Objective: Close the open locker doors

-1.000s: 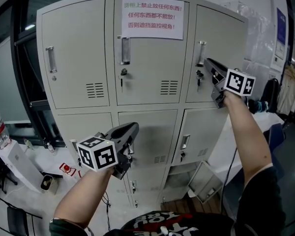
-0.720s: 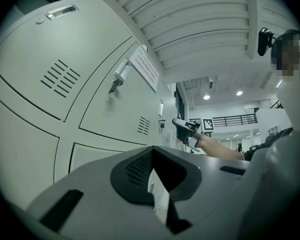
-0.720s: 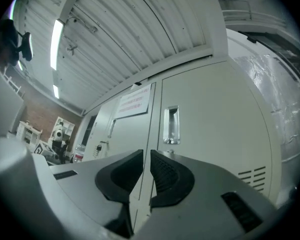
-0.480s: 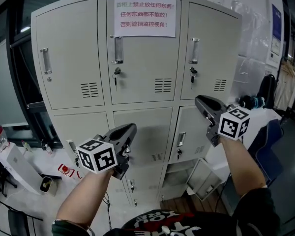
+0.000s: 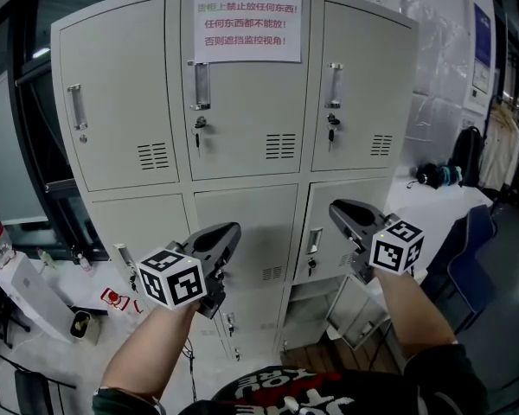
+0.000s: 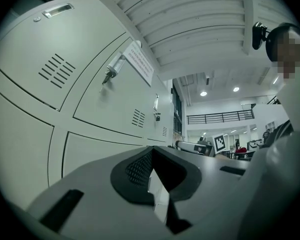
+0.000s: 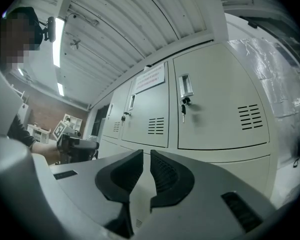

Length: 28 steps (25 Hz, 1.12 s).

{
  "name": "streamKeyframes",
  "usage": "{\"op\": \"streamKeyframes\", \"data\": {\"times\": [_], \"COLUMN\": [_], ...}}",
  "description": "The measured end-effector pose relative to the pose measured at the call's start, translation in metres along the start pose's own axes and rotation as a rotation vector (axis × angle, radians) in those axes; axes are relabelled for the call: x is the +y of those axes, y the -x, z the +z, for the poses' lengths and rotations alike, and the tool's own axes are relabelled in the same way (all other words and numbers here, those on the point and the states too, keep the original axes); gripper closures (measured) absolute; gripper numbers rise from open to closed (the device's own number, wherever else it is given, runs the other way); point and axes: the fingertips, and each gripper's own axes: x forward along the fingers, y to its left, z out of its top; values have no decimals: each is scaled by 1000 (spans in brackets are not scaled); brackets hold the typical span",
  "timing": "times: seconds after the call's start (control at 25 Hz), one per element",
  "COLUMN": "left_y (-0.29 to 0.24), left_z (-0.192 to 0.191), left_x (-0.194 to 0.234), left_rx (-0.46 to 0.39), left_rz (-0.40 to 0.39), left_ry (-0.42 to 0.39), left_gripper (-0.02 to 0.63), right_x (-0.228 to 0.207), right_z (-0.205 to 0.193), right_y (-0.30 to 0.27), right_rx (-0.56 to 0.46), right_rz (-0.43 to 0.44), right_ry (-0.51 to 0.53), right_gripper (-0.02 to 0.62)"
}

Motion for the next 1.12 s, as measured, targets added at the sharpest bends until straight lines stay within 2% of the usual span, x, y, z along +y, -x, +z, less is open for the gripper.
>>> {"op": "streamKeyframes", "data": {"times": [0.44,0.8,0.92,1.12], "left_y": [-2,-34,-50,-75], "left_z": [-13,-67,-98,-165], "left_x": [-19,-40,-49,-67], "left_rx": [11,70,104,162], "left_rz": [-14,-36,-48,-64], "left_ry": [14,65,83,140], "left_gripper": [603,603,603,603], "right_x": [-14,-51,-69,-111], "right_z": [-10,-53,-79,-158], "right_y": [27,79,105,164], "right_rx": [6,41,67,135], "right_rz": [-28,-78,-89,-132], "right_ry": [-26,-87,-105,-185], "right_gripper": [529,529,529,528]}}
